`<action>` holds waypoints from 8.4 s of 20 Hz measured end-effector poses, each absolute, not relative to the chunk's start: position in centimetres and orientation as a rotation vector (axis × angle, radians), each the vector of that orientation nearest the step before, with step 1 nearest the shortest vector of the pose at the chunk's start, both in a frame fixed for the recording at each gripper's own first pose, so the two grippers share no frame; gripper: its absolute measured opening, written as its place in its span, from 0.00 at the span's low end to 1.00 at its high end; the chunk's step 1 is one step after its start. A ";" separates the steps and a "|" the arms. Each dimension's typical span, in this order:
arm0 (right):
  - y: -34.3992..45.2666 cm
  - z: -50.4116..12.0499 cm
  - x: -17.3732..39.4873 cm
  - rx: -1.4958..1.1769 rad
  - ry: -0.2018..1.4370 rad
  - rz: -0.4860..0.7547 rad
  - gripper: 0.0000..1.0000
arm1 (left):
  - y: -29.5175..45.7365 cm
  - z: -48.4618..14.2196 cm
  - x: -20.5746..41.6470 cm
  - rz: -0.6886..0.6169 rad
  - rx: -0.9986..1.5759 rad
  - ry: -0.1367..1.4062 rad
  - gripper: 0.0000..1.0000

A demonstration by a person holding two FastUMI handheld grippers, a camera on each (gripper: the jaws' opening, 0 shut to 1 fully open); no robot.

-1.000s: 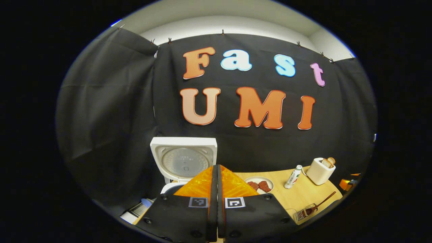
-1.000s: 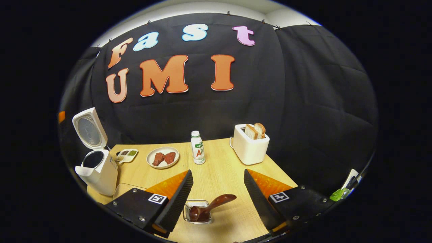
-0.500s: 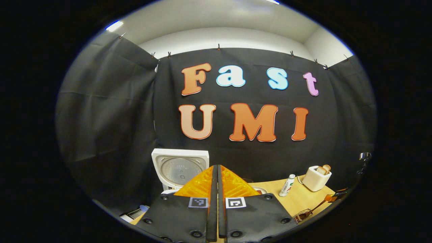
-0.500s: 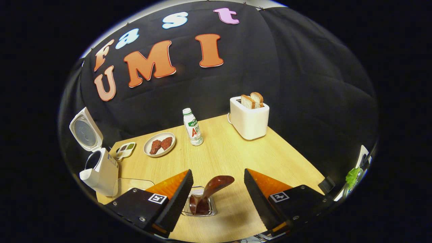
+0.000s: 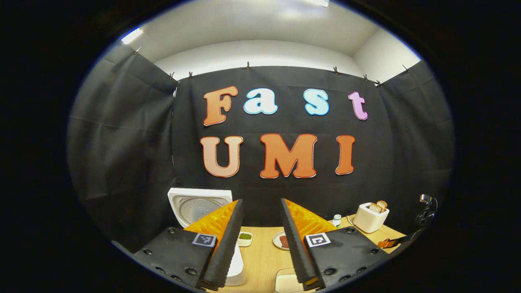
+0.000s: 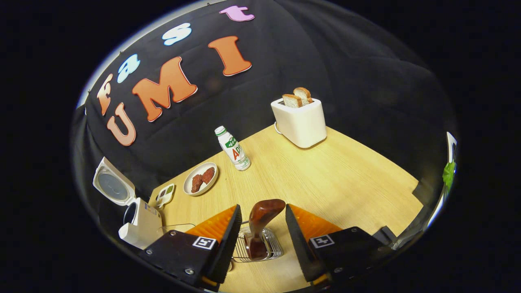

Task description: Close the left gripper, press the button to open the rice cooker; take a wooden spoon from the chopstick holder with the right hand, scoop a spoonful of rice and pour it into the rice cooker, then put the wooden spoon back into the chopstick holder.

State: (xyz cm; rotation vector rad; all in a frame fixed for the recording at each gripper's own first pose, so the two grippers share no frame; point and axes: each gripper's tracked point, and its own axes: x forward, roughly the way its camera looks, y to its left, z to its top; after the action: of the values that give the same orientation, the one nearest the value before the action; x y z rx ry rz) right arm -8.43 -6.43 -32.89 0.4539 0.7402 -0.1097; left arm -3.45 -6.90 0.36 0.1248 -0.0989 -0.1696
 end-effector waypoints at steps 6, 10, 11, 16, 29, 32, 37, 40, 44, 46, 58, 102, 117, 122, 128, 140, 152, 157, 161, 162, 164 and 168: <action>-6.4 -32.8 -8.3 0.560 0.707 -0.124 0.43 | -8.6 0.1 -2.4 -0.216 0.137 -0.080 0.68; -5.3 -32.5 -8.7 0.664 0.693 -0.107 0.28 | -9.8 -0.7 -1.8 -0.246 0.113 -0.050 0.68; -5.0 -32.5 -8.7 0.653 0.686 -0.103 0.27 | -10.0 -1.0 -1.5 -0.254 0.105 -0.045 0.68; -4.1 -31.7 -8.8 0.616 0.676 -0.109 0.20 | -11.2 -1.4 -0.5 -0.309 0.098 -0.024 0.69; 1.0 -19.3 -7.8 0.437 0.508 -0.012 0.20 | -2.4 -0.3 -0.8 -0.203 0.078 -0.065 0.91; 4.4 -17.0 -7.3 0.443 0.486 0.066 0.20 | 0.2 -0.5 -0.8 -0.158 0.067 -0.061 0.91; 10.4 -18.2 -7.3 0.401 0.514 0.188 0.20 | 4.1 -0.5 -1.4 -0.081 0.066 -0.063 0.92; 12.4 -21.0 -7.9 0.346 0.565 0.205 0.19 | 5.7 -0.5 -2.0 -0.044 0.085 -0.060 0.91; 14.2 -24.3 -8.4 0.259 0.624 0.222 0.19 | 7.1 -0.8 -2.6 -0.009 0.103 -0.057 0.91; 13.7 -26.3 -8.1 0.197 0.650 0.199 0.19 | 7.9 -0.9 -3.0 0.008 0.098 -0.056 0.91; 17.2 -29.5 -7.7 0.099 0.628 0.240 0.20 | 10.7 -2.0 -3.6 0.059 0.111 -0.027 0.90; 10.5 -25.2 -5.4 1.647 0.709 0.025 0.19 | 12.2 -3.7 -3.9 0.039 0.092 0.013 0.90; 28.1 -17.6 0.9 1.565 0.802 0.314 0.19 | 19.6 -4.1 -5.5 0.179 0.065 -0.007 0.99; 35.0 -17.0 2.8 1.410 0.809 0.382 0.19 | 22.4 -4.9 -6.3 0.224 0.050 0.010 0.99; 41.2 -17.5 4.0 1.192 0.786 0.432 0.19 | 25.2 -6.1 -7.5 0.288 0.024 0.040 0.99; 48.0 -15.9 2.6 0.616 0.588 0.596 0.19 | 27.6 -7.3 -8.6 0.349 0.017 0.064 0.99; 49.9 -11.2 2.7 0.453 0.427 0.686 0.19 | 28.3 -7.4 -9.5 0.382 0.002 0.055 0.99; 50.5 -8.8 1.8 0.368 0.329 0.759 0.19 | 28.3 -7.2 -9.7 0.385 0.008 0.053 0.99; 50.9 -6.7 0.5 0.255 0.227 0.827 0.19 | 28.0 -7.1 -9.8 0.385 0.006 0.053 0.99; 51.1 -6.4 0.1 0.228 0.205 0.842 0.19 | 28.0 -7.1 -9.8 0.385 0.008 0.052 0.99; 51.3 -5.7 -0.8 0.161 0.156 0.878 0.19 | 27.9 -7.1 -9.8 0.385 0.011 0.052 0.99; 51.6 -5.2 -2.4 0.089 0.095 0.937 0.19 | 27.5 -7.1 -10.0 0.385 0.016 0.053 0.99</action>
State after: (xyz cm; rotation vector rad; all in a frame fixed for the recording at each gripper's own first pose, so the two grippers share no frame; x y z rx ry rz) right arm -2.40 51.56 -5.19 0.0891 0.0948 0.9374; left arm -9.96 27.49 -7.06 0.0158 0.0529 0.3852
